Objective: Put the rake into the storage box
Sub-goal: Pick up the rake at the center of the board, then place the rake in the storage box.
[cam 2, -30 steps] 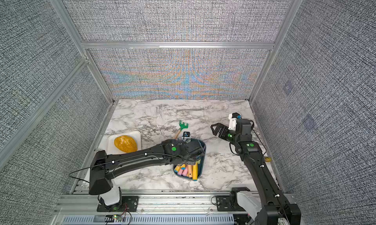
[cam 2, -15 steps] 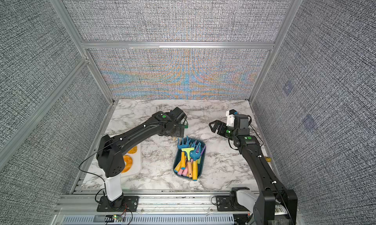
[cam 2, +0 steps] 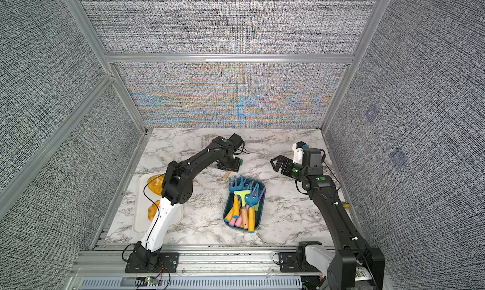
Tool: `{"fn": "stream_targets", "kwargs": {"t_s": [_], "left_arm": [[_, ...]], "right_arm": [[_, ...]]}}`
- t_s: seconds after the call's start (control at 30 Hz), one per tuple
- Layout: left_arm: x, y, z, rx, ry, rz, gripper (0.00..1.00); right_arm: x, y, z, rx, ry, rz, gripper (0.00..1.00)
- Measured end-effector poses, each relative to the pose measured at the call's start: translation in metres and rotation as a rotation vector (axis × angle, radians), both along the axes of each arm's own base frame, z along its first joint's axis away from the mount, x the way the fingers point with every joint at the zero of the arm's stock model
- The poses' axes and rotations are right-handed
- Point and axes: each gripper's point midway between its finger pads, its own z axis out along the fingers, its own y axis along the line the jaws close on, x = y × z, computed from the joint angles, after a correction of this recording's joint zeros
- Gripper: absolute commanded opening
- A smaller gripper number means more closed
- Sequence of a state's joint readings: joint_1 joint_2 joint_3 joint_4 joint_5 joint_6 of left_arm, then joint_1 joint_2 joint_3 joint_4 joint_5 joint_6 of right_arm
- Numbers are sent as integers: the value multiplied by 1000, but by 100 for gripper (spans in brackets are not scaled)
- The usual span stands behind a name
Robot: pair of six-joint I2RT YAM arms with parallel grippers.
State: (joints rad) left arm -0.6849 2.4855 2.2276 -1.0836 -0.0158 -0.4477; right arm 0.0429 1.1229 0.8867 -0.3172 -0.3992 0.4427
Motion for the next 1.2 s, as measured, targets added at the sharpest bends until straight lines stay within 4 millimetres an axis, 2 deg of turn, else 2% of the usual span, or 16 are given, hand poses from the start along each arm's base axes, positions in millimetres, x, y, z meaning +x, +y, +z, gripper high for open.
{"fn": "stream_targets", "kwargs": {"t_s": [0.07,0.17,0.23,0.37,0.43,0.47,0.57,0.67,0.77,0.87,0.97,1.07,1.2], "left_arm": [[-3,3,-11,20,22,-2,65],[0,5,-15,37,18,-2,64],[0,4,-17,41,22,-4,55],[5,2,-19,39,4,-3,19],[8,2,-19,39,-13,-4,3],[8,2,-18,37,-17,-1,0],[7,2,-14,32,-33,2,0],[-4,11,-7,72,-21,-4,0],[-7,11,21,69,-70,-4,0],[-14,9,74,33,-167,4,0],[-30,7,113,-6,-236,11,0],[-62,8,127,-15,-254,13,0],[-114,-4,142,-53,-275,-15,0]], "right_arm": [[-2,-2,0,-3,2,-3,99],[-4,-5,0,-8,2,-7,99],[-5,-7,1,-10,-5,-12,99],[-8,-12,0,-14,-6,-19,99],[-10,-13,0,-12,-7,-19,99],[-11,-13,1,-13,-9,-17,99],[-13,-13,2,-8,-13,-14,99],[-15,-12,5,-4,-22,-11,99],[-19,-12,7,-2,-31,-8,99],[-23,-11,9,1,-38,-6,99],[-26,-11,13,5,-51,-7,99],[-29,-10,17,10,-65,-4,99],[-34,-10,17,15,-67,-6,99]]}}
